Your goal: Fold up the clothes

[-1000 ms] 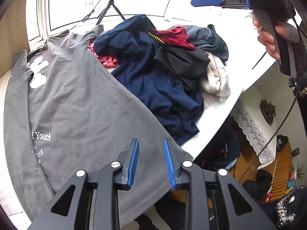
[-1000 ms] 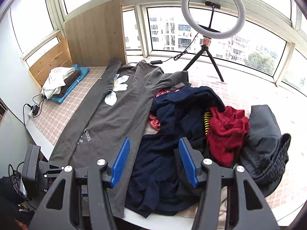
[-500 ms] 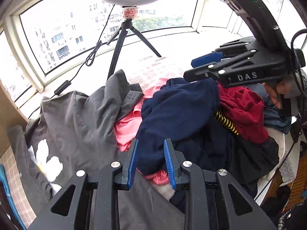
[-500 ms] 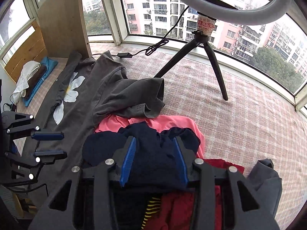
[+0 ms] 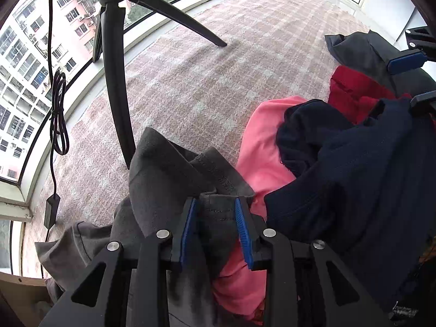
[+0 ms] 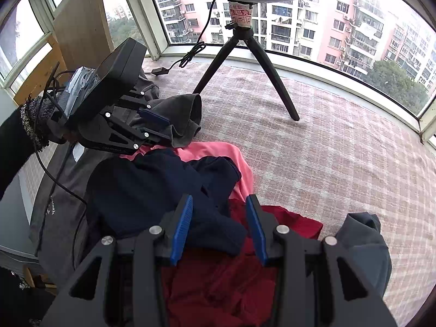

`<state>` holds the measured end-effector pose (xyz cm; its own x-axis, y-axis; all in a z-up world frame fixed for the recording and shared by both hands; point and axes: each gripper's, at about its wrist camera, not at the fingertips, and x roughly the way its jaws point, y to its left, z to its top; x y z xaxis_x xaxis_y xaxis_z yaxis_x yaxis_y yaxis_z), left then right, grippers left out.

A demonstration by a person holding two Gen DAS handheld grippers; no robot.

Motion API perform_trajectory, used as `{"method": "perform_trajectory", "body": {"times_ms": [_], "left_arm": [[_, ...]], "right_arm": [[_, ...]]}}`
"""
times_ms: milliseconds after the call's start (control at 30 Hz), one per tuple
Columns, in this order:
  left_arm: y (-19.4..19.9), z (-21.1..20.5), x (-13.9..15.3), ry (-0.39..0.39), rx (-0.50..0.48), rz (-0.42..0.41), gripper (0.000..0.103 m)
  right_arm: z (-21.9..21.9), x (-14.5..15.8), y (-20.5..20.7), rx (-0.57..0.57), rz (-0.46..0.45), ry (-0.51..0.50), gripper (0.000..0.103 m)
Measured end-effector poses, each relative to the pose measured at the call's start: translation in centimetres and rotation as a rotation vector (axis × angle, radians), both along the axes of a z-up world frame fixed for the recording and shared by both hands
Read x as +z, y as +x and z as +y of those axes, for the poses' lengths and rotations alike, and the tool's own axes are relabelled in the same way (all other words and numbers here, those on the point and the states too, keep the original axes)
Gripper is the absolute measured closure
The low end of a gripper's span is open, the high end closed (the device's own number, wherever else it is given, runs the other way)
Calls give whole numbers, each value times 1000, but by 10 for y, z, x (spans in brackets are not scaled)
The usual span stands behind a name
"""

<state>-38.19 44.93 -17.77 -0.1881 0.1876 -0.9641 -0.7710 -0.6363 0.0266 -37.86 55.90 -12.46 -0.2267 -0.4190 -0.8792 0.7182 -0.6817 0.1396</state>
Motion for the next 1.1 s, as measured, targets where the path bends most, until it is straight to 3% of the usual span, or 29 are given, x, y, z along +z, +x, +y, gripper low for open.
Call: {"method": "perform_trajectory", "body": {"times_ms": [200,300,333,400,567,700,867,967,1033,1100], "left_arm": [[-2,0,-8,0,-19,-28,78],[1,-3,-12,5,-20,-49,97],[3,-5,-10,18,-11,-41,97],[11,-11,1,73,3,-19,98],[41,-42,50,297,107,44,98],[77,-56,63,413,134,62,98],[81,-61,44,451,207,10,98],[81,-65,39,459,221,7,98],[84,-67,38,464,215,-1,98],[91,-68,34,451,212,4,98]], "right_arm": [[-10,3,-12,2,1,-28,63],[-16,4,-18,-1,2,-25,63],[-18,4,-21,-6,6,-21,63],[-22,4,-25,-13,12,-15,63],[-49,-5,-41,-14,22,-7,63],[-77,-26,-58,-3,-7,0,63],[-112,-66,-72,85,-80,28,63],[-126,-83,-73,126,-61,99,63],[-129,-88,-80,114,-130,58,63],[-134,-90,-86,102,-141,35,63]]}}
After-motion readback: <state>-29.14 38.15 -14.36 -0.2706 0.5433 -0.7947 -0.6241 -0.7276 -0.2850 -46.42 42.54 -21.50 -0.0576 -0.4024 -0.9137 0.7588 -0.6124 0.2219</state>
